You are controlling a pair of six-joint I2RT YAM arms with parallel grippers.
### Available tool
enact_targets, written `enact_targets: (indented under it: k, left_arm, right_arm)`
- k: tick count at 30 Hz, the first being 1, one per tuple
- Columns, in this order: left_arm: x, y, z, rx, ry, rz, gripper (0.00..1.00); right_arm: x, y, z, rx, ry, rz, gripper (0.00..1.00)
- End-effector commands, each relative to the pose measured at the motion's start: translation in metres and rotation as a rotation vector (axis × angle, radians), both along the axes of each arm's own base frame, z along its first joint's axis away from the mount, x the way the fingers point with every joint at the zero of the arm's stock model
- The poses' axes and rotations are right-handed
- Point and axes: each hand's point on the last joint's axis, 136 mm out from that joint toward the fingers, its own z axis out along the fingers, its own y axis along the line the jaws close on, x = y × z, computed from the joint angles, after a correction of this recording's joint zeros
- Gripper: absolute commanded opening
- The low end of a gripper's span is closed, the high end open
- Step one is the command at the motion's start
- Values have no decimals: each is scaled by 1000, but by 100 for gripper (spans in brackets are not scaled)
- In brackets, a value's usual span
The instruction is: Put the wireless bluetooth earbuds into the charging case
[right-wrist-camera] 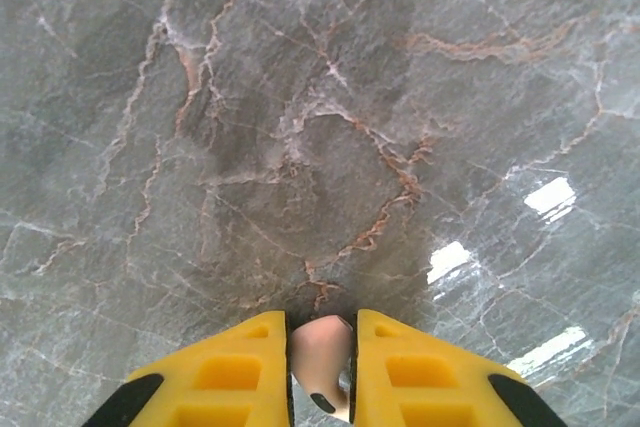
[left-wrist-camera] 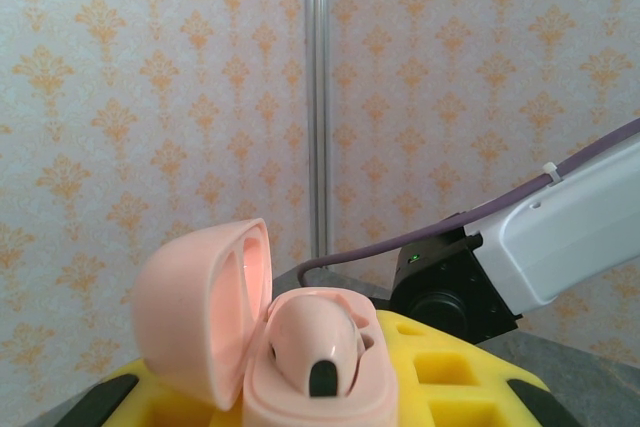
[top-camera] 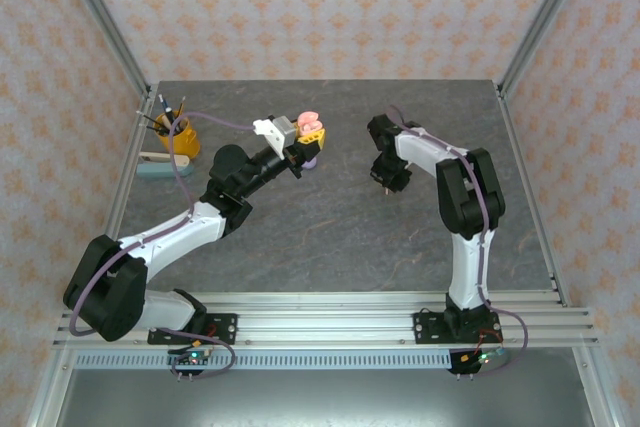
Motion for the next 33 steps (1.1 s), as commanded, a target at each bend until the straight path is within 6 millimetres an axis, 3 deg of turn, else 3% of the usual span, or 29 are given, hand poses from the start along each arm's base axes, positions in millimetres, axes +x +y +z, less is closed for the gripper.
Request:
enact_targets:
  k: [1, 8, 14, 22, 26, 33]
  left_arm:
    - [1, 6, 20, -32, -46, 17, 0]
    - [2, 7, 22, -18, -47, 29, 0]
    - [2, 8, 26, -21, -44, 31, 0]
    - [2, 8, 30, -23, -41, 34, 0]
    - [3, 8, 31, -26, -36, 35, 0]
    - [3, 8, 27, -23, -24, 31, 0]
  right_arm:
    - [0, -8, 5, -30, -49, 73, 17]
    - [7, -1, 36, 32, -222, 147, 15]
    - [13, 5, 74, 91, -367, 169, 15]
    - [12, 9, 109, 135, -457, 184, 14]
    - [8, 9, 108, 143, -448, 184, 13]
    - [-3, 8, 80, 154, -407, 167, 11]
